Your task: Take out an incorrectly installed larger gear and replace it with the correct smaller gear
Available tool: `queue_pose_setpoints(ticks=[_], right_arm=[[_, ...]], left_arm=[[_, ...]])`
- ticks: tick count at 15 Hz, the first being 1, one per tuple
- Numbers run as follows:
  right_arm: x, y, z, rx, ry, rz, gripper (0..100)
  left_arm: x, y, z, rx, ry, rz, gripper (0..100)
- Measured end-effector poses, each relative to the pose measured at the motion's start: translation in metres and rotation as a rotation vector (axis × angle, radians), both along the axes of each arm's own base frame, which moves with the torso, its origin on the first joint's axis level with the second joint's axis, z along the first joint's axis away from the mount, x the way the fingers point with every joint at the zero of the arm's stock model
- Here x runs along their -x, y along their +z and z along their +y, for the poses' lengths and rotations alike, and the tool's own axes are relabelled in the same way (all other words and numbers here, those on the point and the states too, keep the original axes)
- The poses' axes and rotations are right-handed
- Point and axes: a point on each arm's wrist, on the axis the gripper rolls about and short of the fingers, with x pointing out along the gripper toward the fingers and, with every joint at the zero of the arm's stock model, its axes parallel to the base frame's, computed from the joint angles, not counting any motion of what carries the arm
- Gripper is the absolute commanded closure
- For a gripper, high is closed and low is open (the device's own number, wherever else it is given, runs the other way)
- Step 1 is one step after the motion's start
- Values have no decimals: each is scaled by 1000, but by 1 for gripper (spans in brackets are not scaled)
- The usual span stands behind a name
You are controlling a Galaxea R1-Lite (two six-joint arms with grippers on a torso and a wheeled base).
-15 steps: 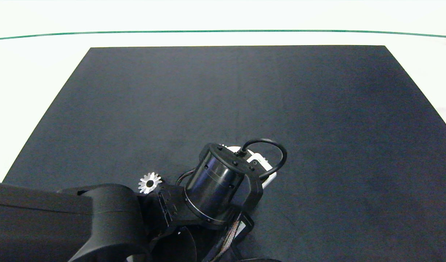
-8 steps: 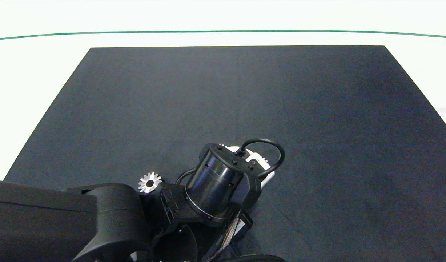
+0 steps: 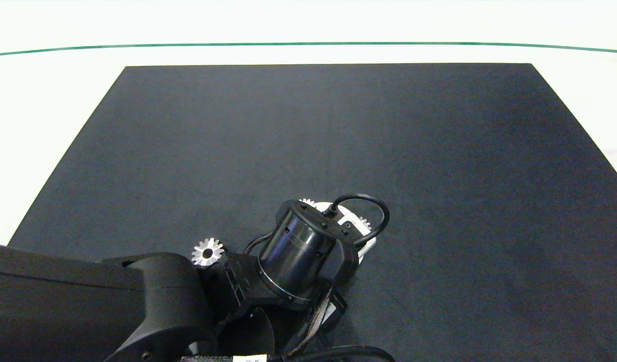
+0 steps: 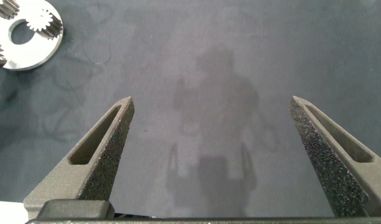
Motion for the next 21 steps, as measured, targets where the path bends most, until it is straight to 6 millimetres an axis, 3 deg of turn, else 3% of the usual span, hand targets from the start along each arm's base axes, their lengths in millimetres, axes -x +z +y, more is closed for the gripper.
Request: queue_pose_setpoints(ticks=[21], right_arm=[[2,-2,0,1,0,-3,0]], left_arm=[[-1,2,5,-11,4,-6,90]])
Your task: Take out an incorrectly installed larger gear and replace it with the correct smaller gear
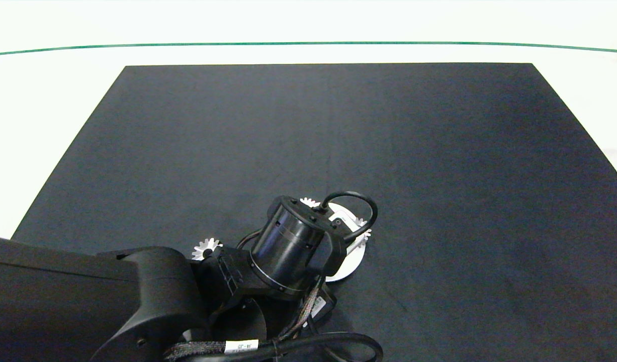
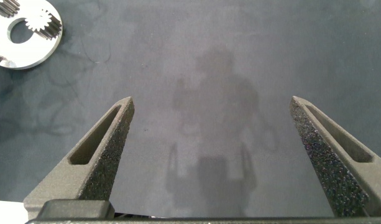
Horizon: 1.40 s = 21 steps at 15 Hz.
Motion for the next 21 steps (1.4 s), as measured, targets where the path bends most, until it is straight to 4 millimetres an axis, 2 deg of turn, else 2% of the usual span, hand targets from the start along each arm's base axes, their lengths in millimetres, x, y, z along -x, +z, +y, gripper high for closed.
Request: queue_pose_setpoints(ticks=[11,21], right_arm=[[0,0,0,0,0,2,0],[0,-2,0,-1,1,5,0]], left_arm=[[-8,-5,7,-19,33,9,90],[-9,5,6,-45,25,17,90]])
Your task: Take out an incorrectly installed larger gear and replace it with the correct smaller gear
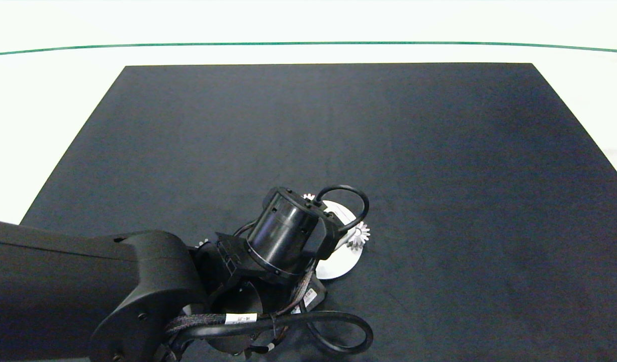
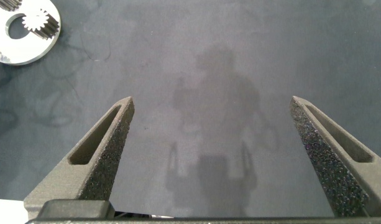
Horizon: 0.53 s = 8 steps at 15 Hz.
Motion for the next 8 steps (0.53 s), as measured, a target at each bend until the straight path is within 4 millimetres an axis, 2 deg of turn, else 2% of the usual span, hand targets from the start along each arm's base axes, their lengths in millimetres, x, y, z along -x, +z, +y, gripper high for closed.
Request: queue_pose_setpoints(ticks=[8], right_arm=[[0,0,0,0,0,-1,0]], left_arm=[[-4,-2,-5,-2,0,2,90]])
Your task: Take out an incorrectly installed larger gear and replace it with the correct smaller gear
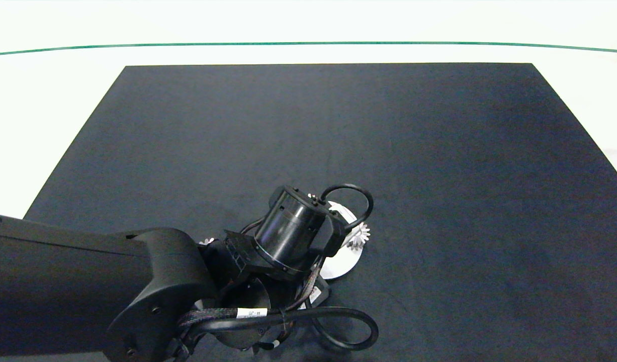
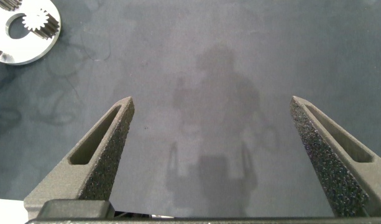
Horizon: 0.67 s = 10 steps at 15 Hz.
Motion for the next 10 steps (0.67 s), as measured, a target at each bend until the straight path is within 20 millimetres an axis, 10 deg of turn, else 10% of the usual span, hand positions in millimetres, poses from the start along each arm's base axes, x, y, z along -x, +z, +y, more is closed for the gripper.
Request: queue_pose_setpoints(ticks=[10], right_arm=[[0,-2,0,-2,0,6,0]], left_arm=[[0,-6,-1,-13,2,12,90]])
